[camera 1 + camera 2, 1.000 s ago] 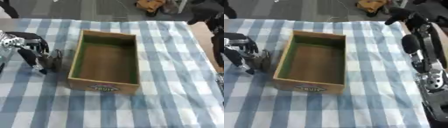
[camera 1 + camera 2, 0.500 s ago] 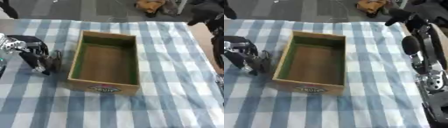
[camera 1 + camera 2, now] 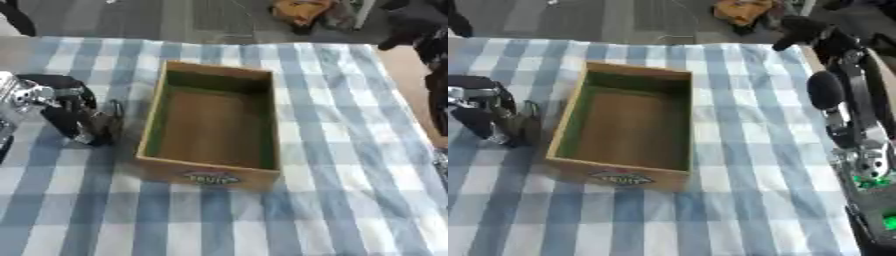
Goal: Pick up objects on the table and place them in the box.
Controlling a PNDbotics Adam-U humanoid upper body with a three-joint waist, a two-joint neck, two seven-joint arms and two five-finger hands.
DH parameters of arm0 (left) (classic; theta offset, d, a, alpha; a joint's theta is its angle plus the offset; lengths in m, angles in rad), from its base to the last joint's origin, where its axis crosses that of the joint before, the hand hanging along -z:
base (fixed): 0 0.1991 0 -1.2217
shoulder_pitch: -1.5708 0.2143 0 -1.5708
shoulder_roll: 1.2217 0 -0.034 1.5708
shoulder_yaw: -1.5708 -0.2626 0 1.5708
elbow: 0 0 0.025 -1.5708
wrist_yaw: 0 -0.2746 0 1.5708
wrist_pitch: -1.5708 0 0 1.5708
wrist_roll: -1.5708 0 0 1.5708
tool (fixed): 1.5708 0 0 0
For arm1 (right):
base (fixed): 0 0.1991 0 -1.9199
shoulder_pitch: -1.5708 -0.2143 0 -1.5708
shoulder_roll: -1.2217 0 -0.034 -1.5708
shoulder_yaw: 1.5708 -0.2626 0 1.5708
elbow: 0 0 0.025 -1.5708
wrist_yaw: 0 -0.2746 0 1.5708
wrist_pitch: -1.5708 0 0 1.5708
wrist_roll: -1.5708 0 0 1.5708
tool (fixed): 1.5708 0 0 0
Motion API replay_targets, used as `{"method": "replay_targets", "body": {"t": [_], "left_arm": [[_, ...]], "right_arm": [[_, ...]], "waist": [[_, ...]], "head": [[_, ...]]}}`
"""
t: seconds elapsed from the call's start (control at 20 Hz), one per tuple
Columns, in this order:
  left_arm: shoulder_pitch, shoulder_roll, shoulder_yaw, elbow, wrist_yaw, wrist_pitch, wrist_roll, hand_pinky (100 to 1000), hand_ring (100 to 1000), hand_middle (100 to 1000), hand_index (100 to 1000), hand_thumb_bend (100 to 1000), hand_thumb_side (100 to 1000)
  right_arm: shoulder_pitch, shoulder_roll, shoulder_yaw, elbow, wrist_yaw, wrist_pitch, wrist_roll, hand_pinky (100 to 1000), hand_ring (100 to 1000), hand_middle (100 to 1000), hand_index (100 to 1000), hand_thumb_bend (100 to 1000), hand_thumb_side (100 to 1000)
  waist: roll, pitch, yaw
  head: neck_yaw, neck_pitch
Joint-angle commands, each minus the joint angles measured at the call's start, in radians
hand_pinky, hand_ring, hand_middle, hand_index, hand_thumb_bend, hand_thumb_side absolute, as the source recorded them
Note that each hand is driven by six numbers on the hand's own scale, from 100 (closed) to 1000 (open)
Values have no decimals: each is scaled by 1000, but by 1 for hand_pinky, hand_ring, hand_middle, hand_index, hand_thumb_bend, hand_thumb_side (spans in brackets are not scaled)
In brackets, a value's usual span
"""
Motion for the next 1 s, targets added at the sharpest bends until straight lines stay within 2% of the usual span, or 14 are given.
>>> {"method": "replay_targets", "body": {"t": [0.05, 0.35, 0.5, 0.8, 1.0], "left_arm": [[-19, 11, 6, -5, -9, -7, 7, 686, 681, 620, 730, 647, 460], [-23, 13, 8, -3, -14, -20, 1, 694, 702, 708, 782, 619, 453], [-23, 12, 9, -1, -10, -20, 0, 696, 708, 744, 804, 557, 434], [-28, 10, 10, 0, 7, -8, -12, 700, 715, 753, 816, 464, 406], [-30, 10, 8, -4, 12, 3, -23, 698, 716, 747, 812, 433, 399]], "right_arm": [[-11, -9, -9, -9, -5, 0, -3, 856, 864, 565, 798, 660, 1000], [-10, -9, -8, -9, -8, -1, -1, 857, 865, 564, 798, 661, 1000], [-9, -9, -9, -9, -10, 0, -2, 857, 865, 564, 798, 660, 1000], [-8, -8, -8, -9, -11, 1, 0, 858, 866, 564, 798, 656, 1000], [-7, -7, -7, -9, -11, 1, 2, 858, 866, 564, 798, 654, 1000]], "waist": [[2, -16, -1], [3, -17, 1], [3, -17, 0], [3, -20, 3], [2, -20, 3]], "head": [[-2, -15], [-2, -15], [-3, -18], [-4, -19], [-2, -19]]}}
